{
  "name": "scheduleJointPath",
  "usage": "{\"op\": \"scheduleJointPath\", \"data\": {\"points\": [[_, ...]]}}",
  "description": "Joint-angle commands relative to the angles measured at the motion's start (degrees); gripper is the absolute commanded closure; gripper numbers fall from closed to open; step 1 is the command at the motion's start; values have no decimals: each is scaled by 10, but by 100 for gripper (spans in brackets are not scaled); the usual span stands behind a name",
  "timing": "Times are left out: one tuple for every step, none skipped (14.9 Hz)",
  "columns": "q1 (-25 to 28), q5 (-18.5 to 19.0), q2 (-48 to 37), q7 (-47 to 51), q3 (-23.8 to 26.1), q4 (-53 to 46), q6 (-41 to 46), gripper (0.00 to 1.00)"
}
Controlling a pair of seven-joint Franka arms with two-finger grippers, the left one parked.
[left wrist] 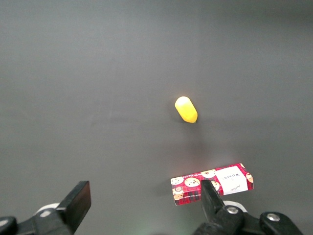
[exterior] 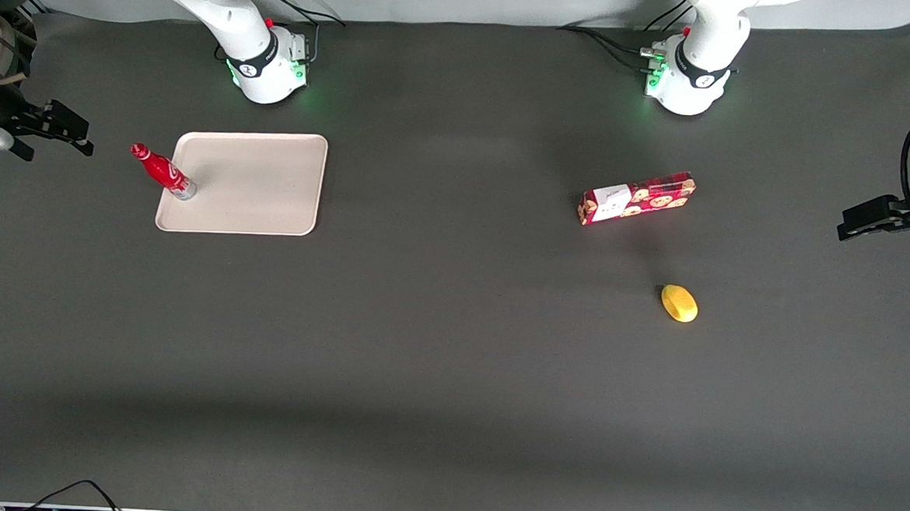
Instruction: Place coke bottle on tray
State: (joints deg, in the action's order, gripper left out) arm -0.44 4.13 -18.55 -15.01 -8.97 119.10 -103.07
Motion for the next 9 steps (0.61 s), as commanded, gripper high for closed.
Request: {"op": "scheduleJointPath", "data": {"points": [[2, -16, 89, 69, 59, -154, 73, 0], [2, -26, 104, 97, 65, -182, 83, 0], [2, -49, 115, 117, 65, -199, 82, 0], [2, -69, 125, 118, 66, -209, 78, 0], [3, -75, 138, 121, 66, -221, 76, 0], [2, -76, 155, 134, 67, -238, 76, 0], [3, -76, 169, 147, 66, -250, 76, 0], [3, -73, 178, 160, 67, -259, 76, 0], [3, -69, 187, 168, 67, -266, 76, 0]]}}
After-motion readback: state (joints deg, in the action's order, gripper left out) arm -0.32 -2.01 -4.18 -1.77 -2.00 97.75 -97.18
